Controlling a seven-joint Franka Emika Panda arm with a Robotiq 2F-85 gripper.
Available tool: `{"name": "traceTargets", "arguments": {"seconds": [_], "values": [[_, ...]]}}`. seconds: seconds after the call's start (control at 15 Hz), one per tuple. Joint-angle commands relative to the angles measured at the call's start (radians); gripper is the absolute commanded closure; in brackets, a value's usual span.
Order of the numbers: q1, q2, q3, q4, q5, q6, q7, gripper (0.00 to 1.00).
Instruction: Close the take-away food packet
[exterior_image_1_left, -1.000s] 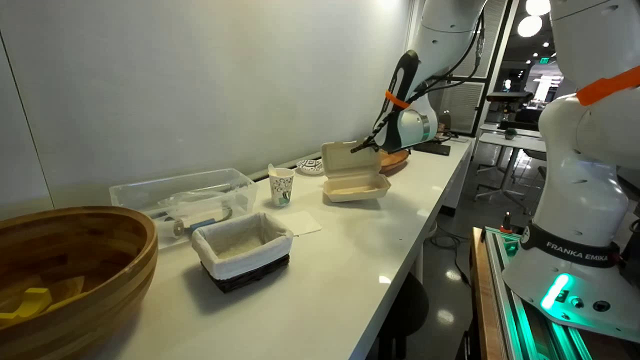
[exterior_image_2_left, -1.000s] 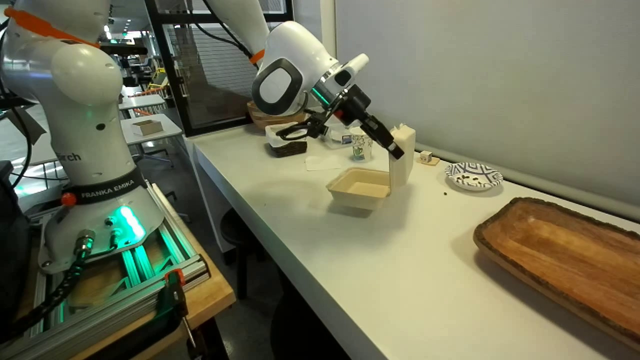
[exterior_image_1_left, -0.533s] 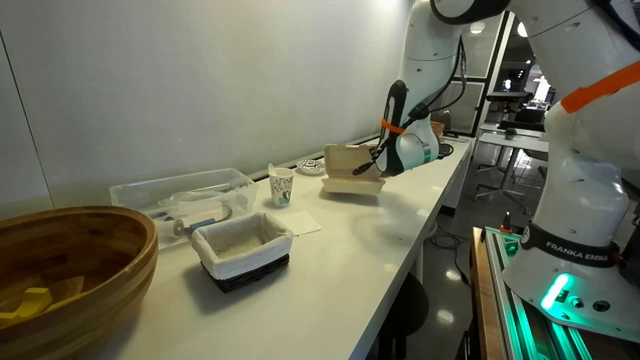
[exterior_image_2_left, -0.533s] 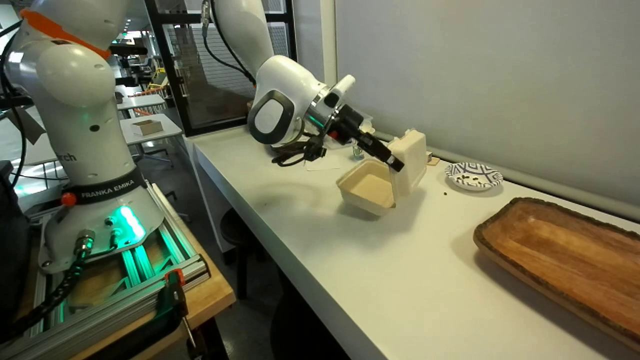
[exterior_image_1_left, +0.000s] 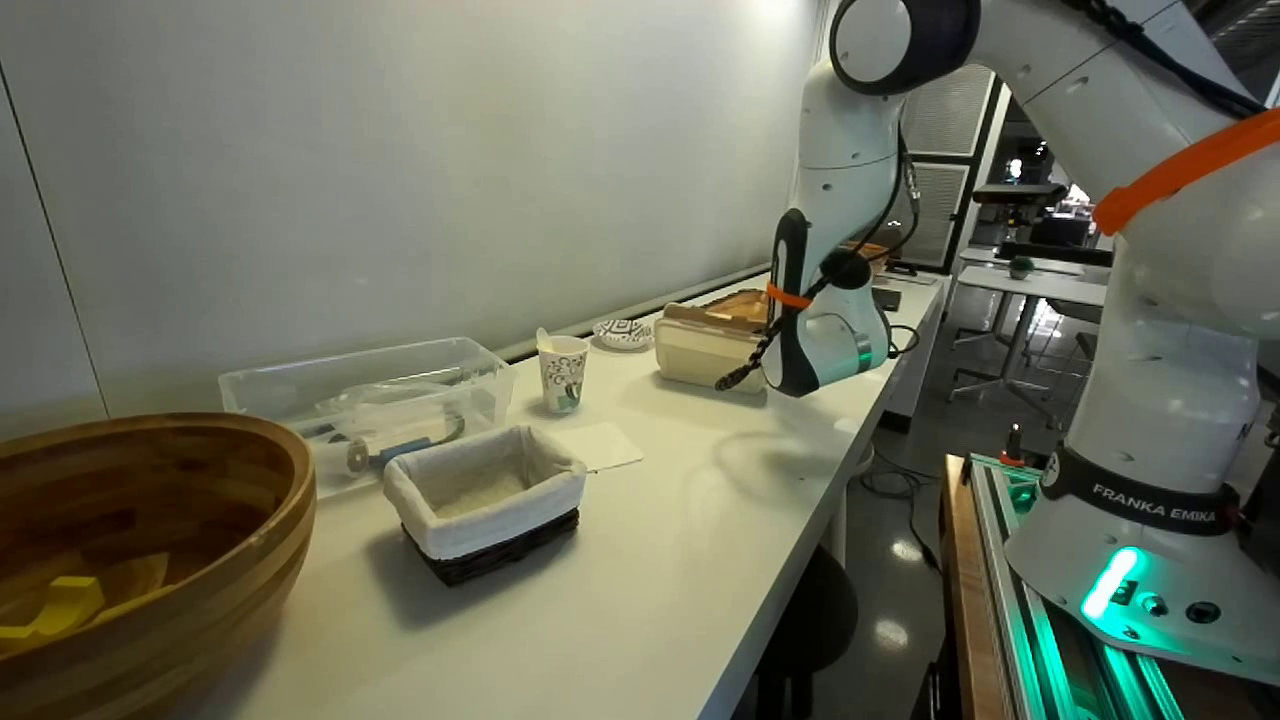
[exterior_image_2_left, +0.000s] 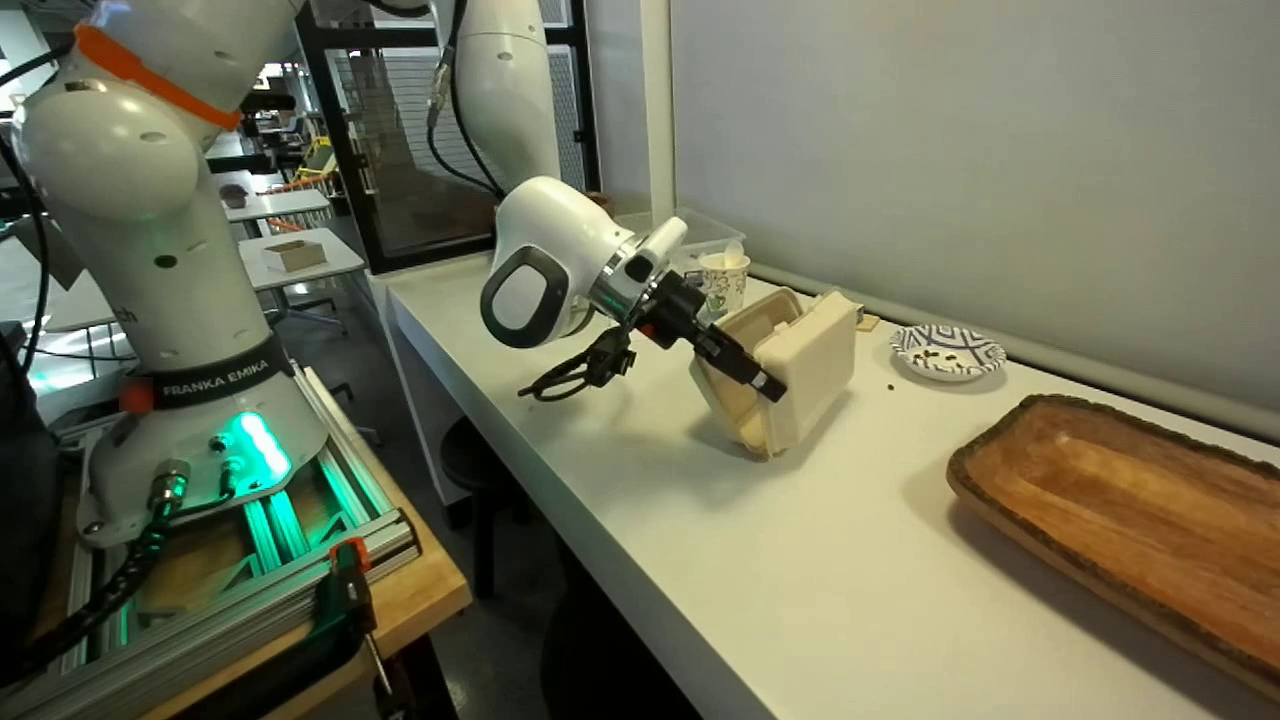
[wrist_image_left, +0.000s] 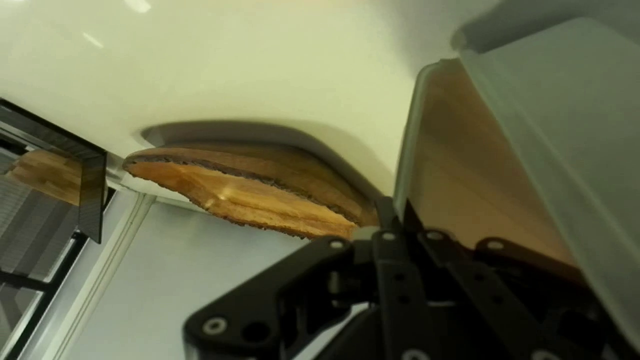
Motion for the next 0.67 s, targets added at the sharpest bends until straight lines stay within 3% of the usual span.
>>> {"name": "traceTargets", "arguments": {"seconds": [0.0, 0.27, 0.6], "values": [[0.028, 0.054, 0.005, 0.015, 0.12, 0.105, -0.107, 0.99], [0.072, 0.057, 0.026, 0.013, 0.25, 0.201, -0.243, 0.99], [0.062, 0.121, 0.081, 0.05, 0.298, 0.247, -0.312, 0.99]]}}
